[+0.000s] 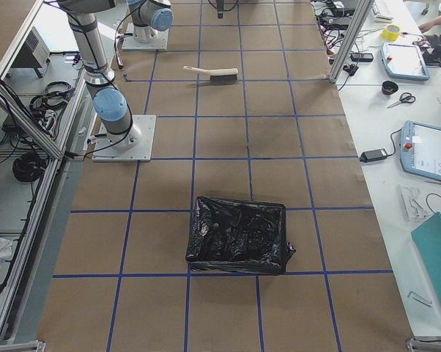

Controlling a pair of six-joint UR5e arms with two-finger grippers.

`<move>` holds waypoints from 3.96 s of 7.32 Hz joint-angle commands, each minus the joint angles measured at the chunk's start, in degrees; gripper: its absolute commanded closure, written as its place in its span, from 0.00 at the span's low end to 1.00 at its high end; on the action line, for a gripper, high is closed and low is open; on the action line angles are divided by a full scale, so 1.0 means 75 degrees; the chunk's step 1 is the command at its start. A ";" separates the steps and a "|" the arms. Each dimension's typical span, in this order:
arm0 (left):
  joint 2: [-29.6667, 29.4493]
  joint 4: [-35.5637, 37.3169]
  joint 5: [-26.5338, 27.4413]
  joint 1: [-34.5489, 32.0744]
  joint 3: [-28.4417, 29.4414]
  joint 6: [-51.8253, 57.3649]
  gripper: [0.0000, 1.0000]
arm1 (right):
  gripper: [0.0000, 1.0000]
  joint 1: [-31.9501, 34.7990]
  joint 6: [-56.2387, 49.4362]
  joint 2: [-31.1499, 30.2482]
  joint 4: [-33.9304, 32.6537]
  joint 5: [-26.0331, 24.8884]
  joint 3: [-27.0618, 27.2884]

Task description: Sweep and dump trash in nearest bin

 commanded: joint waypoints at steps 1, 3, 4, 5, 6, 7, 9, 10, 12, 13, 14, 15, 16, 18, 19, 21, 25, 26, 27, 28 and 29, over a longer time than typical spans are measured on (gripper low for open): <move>0.0334 -0.2517 -0.0680 0.0092 0.0000 -0.2082 1.00 | 0.00 -0.0317 -0.1813 -0.0231 -0.0147 -0.0306 0.0070; 0.0556 -0.4169 -0.1081 0.0210 0.0000 -0.4104 1.00 | 0.00 -0.1486 -0.2013 -0.0535 0.0319 -0.0344 0.0071; 0.0685 -0.5199 -0.1142 0.0199 -0.0011 -0.5427 1.00 | 0.00 -0.2107 -0.2025 -0.0584 0.0345 -0.0344 0.0071; 0.0802 -0.6021 -0.1502 0.0164 -0.0093 -0.6635 1.00 | 0.00 -0.2635 -0.2037 -0.0654 0.0345 -0.0344 0.0071; 0.0838 -0.6853 -0.1564 0.0106 -0.0163 -0.7854 1.00 | 0.00 -0.3000 -0.1979 -0.0736 0.0264 -0.0344 0.0071; 0.0932 -0.6977 -0.1565 -0.0104 -0.0396 -0.8562 1.00 | 0.00 -0.3131 -0.1920 -0.0795 0.0333 -0.0263 0.0071; 0.1189 -0.6862 -0.1576 -0.0724 -0.0784 -0.9408 1.00 | 0.00 -0.3132 -0.1931 -0.1074 0.0334 -0.0273 0.0315; 0.1260 -0.6850 -0.1762 -0.0831 -0.0959 -0.9622 1.00 | 0.00 -0.3132 -0.1943 -0.1378 0.0241 -0.0227 0.0758; 0.1319 -0.6242 -0.1810 -0.0868 -0.1555 -0.9950 1.00 | 0.00 -0.3121 -0.1931 -0.1721 -0.0214 -0.0215 0.1300; 0.1412 -0.6066 -0.1811 -0.0926 -0.1941 -1.0497 1.00 | 0.00 -0.3121 -0.1978 -0.1709 -0.0240 -0.0319 0.1278; 0.1552 -0.5890 -0.1799 -0.1181 -0.2235 -1.0851 1.00 | 0.00 -0.3121 -0.1978 -0.1663 -0.0240 -0.0309 0.1289; 0.1716 -0.5808 -0.1776 -0.1845 -0.2400 -1.1841 1.00 | 0.00 -0.3144 -0.1978 -0.1639 -0.0264 -0.0309 0.1255; 0.1880 -0.5807 -0.1729 -0.2606 -0.2437 -1.2895 1.00 | 0.00 -0.3167 -0.1990 -0.1639 -0.0334 -0.0297 0.1196; 0.1893 -0.5830 -0.1694 -0.3873 -0.2426 -1.4889 1.00 | 0.00 -0.3179 -0.1955 -0.1558 -0.0358 -0.0250 0.1219; 0.1859 -0.5842 -0.1682 -0.4413 -0.2344 -1.5570 1.00 | 0.00 -0.3179 -0.1990 -0.1499 -0.0358 -0.0262 0.1208; 0.1649 -0.5830 -0.1810 -0.5491 -0.2239 -1.7513 1.00 | 0.00 -0.3179 -0.2002 -0.1498 -0.0334 -0.0285 0.1219; 0.1169 -0.5690 -0.2163 -0.6818 -0.1796 -1.9161 1.00 | 0.00 -0.3168 -0.1920 -0.1499 -0.0346 -0.0180 0.1172; 0.0889 -0.5759 -0.2185 -0.7064 -0.1398 -1.9163 1.00 | 0.00 -0.3168 -0.1920 -0.1498 -0.0334 -0.0191 0.1184; 0.0538 -0.5771 -0.2221 -0.7438 -0.1070 -1.9221 1.00 | 0.00 -0.3168 -0.1920 -0.1498 -0.0334 -0.0203 0.1196; 0.0233 -0.5760 -0.2511 -0.7709 -0.0672 -1.9964 1.00 | 0.00 -0.3168 -0.1920 -0.1510 -0.0334 -0.0226 0.1207; -0.0049 -0.5760 -0.2792 -0.7932 -0.0320 -2.0227 1.00 | 0.00 -0.3168 -0.1920 -0.1499 -0.0334 -0.0227 0.1196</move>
